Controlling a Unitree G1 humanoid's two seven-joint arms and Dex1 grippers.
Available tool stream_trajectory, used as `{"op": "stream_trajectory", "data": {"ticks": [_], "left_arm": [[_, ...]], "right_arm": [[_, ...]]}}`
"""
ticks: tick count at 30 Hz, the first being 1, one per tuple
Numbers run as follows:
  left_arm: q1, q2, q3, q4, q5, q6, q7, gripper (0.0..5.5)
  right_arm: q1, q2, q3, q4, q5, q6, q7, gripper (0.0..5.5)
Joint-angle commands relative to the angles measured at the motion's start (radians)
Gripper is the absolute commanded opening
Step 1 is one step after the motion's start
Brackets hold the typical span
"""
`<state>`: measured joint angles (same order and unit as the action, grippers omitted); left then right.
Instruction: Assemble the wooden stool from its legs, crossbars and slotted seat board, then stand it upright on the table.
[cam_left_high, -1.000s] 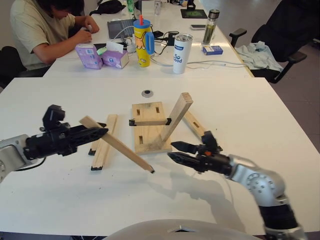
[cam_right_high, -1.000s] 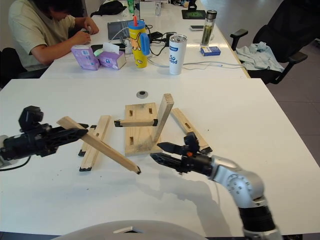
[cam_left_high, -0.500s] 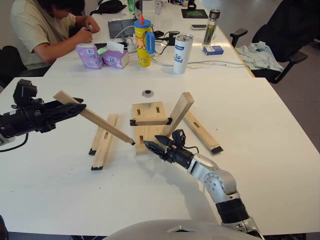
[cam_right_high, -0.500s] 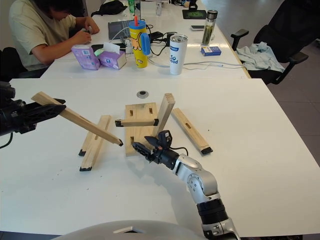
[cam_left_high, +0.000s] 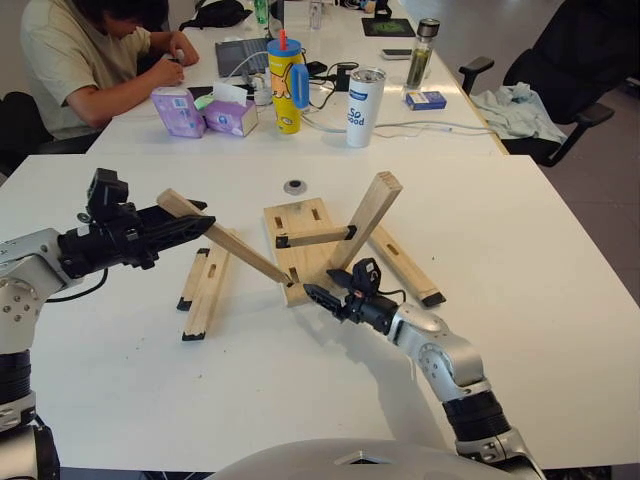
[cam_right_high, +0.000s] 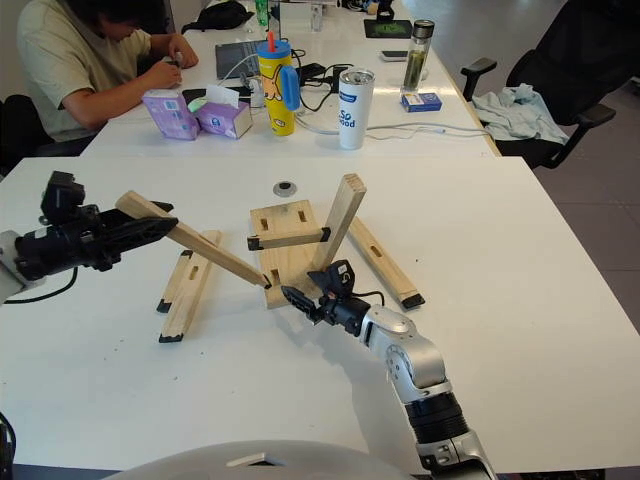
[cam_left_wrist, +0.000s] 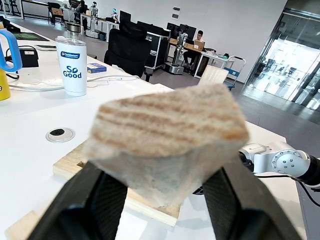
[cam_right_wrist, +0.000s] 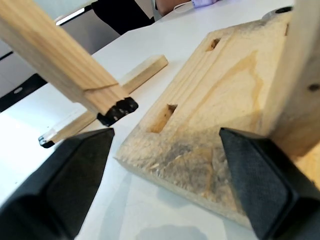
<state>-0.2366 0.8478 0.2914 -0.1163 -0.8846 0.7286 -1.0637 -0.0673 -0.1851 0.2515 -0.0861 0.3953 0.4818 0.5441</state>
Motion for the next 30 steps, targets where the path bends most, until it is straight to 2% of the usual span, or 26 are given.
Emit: {"op": "stream_trajectory", "data": {"ticks": [1,9,16,20,25,30], "left_arm": [[-0.045,-0.015,-0.060,0.010,0.063,-0.048,-0.025,2.04],[-0.075,-0.018,-0.161,0.057,0.179,-0.126,-0.079,2.04],[-0.182,0.040,-0.201,0.117,0.244,-0.142,-0.152,2.04],[-0.209,0.054,-0.293,0.101,0.331,-0.178,-0.201,2.04],[-0.221,0.017,-0.413,0.048,0.397,-0.180,-0.207,2.04],[-0.261,-0.058,-0.456,0.106,0.434,-0.180,-0.148,2.04]], "right_arm": [[0.011,-0.028,0.056,0.025,-0.072,0.002,0.013,3.90],[0.004,-0.054,0.107,0.048,-0.120,0.007,0.055,3.90],[0.008,-0.079,0.135,0.052,-0.151,0.034,0.066,3.90],[0.008,-0.080,0.147,0.059,-0.160,0.059,0.061,3.90],[-0.005,-0.070,0.139,0.066,-0.156,0.084,0.054,3.90],[-0.015,-0.066,0.130,0.067,-0.144,0.092,0.064,3.90]]}}
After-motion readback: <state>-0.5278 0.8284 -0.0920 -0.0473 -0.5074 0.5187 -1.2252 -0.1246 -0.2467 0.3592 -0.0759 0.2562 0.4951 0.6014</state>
